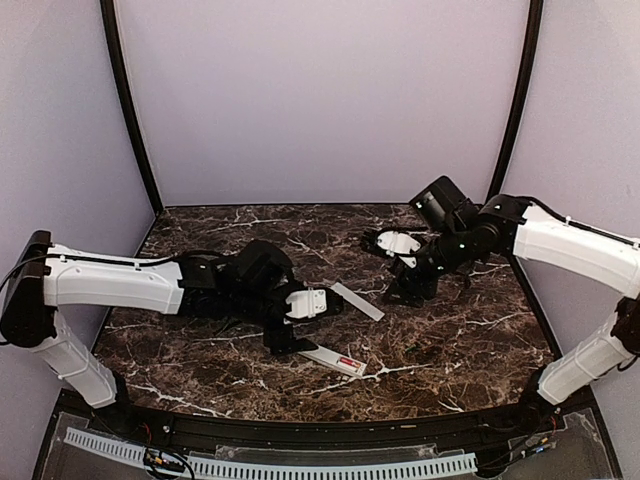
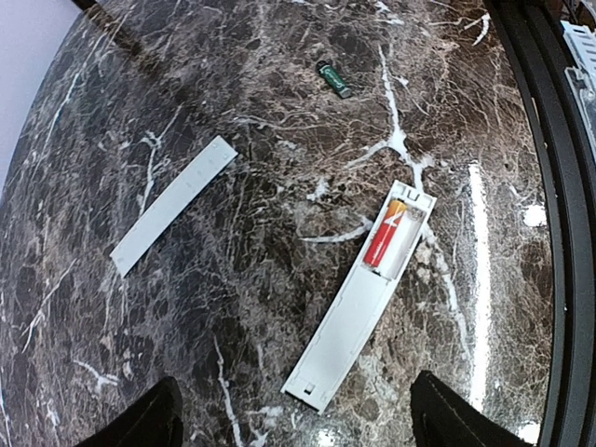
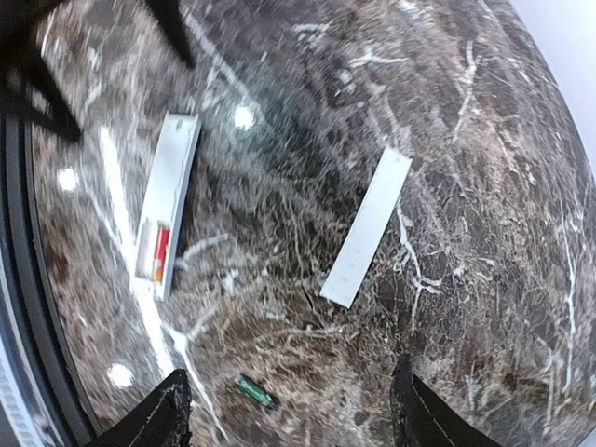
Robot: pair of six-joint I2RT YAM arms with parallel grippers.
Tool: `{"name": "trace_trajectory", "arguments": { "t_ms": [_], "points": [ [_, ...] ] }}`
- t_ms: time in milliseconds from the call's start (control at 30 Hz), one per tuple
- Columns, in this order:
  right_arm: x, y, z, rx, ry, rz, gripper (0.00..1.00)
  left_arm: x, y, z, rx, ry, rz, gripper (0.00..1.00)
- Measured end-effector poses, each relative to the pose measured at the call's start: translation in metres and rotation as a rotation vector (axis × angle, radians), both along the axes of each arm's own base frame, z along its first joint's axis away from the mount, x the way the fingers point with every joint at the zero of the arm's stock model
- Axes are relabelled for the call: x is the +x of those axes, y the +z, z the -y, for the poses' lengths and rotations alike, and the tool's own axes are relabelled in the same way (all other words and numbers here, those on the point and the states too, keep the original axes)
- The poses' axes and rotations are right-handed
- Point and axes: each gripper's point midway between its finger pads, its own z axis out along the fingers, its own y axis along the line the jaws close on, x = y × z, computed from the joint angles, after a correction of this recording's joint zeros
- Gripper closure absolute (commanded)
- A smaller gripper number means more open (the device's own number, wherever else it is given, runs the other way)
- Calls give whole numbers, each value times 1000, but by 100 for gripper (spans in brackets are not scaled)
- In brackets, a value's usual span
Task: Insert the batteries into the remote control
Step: Adjust the remote control without the battery cover at the center of the board, then pick up the battery at the center of the board.
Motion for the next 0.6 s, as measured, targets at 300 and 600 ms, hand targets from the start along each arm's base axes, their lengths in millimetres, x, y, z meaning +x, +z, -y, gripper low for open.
{"name": "trace_trajectory", "arguments": {
  "t_ms": [300, 600],
  "points": [
    [-28, -94, 36, -366, 382, -86, 30, 10, 23, -31, 6, 128, -6, 13],
    [-44, -136, 59, -485, 493, -151, 33, 10, 24, -40, 24, 144, -15, 13]
  ]
}}
